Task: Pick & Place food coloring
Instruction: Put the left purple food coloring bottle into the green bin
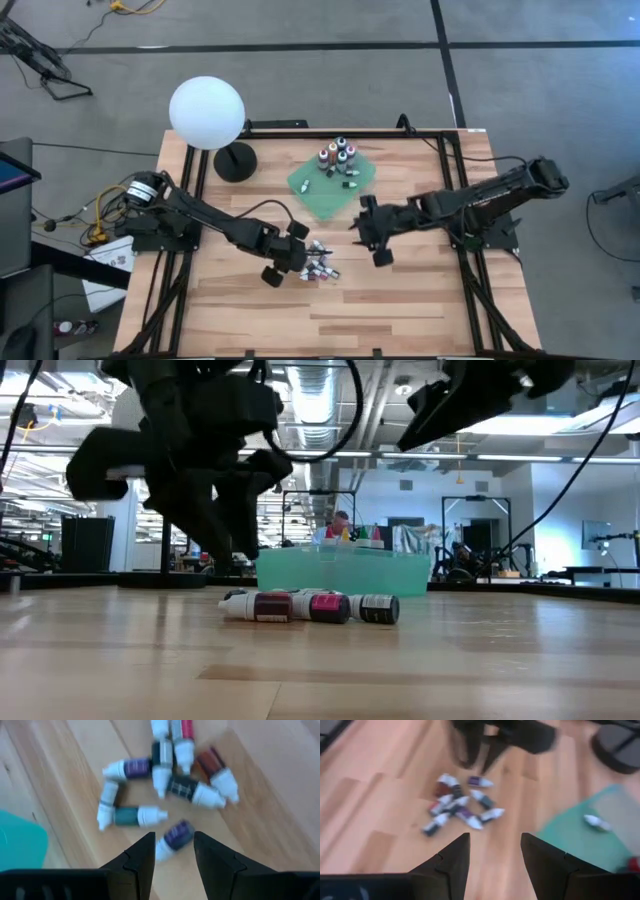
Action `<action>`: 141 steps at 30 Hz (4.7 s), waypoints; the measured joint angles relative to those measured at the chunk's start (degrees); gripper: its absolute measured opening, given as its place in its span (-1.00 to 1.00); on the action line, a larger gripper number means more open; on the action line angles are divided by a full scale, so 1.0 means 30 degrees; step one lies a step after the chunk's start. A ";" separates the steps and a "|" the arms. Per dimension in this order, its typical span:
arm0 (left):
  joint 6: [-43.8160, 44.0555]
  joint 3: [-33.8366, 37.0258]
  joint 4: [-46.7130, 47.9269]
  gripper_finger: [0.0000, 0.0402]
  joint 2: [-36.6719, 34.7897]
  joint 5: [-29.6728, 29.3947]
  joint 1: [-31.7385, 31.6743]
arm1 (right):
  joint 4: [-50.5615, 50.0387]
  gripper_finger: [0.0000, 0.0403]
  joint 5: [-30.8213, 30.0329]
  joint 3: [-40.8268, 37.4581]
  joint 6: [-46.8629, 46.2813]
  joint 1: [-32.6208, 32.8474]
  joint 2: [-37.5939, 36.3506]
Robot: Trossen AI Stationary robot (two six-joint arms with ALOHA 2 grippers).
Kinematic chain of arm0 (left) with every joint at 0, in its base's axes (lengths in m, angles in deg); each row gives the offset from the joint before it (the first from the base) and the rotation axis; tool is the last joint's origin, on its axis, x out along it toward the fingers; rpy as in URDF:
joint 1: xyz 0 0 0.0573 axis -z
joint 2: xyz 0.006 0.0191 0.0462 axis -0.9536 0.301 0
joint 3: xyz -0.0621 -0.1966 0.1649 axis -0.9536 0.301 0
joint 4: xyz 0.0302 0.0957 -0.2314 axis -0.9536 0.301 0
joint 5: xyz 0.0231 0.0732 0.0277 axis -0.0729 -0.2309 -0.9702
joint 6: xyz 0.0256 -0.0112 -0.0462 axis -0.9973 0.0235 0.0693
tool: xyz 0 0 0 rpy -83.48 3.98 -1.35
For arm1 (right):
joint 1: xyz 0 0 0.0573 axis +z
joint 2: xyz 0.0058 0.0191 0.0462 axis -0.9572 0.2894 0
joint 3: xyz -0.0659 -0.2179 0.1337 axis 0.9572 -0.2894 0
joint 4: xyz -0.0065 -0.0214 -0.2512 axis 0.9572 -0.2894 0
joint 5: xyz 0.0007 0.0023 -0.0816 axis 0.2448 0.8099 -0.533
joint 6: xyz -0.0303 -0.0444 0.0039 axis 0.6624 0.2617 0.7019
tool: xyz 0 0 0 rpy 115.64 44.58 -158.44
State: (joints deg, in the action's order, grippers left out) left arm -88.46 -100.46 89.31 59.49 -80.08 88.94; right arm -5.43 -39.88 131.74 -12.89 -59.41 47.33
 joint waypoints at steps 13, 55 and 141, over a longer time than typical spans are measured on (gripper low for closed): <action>-0.3387 -0.0014 -0.0307 -0.36 0.0857 0.0977 -0.0568 | 0.0424 -0.17 -0.1138 -0.0004 -0.2282 0.3061 0.0097; -0.1381 -0.0741 0.2923 -0.35 0.0432 0.1997 -0.0919 | 0.0752 -0.17 -0.1180 -0.0397 -0.2835 0.3283 0.0090; 0.1272 0.1028 0.1003 -0.56 0.0439 0.2623 -0.1882 | 0.0999 -0.17 -0.1107 -0.0389 -0.2813 0.3283 0.0094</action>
State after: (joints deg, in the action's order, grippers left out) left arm -84.64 -97.38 92.31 60.81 -72.21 83.29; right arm -2.43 -43.20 130.57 -21.33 -49.56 47.62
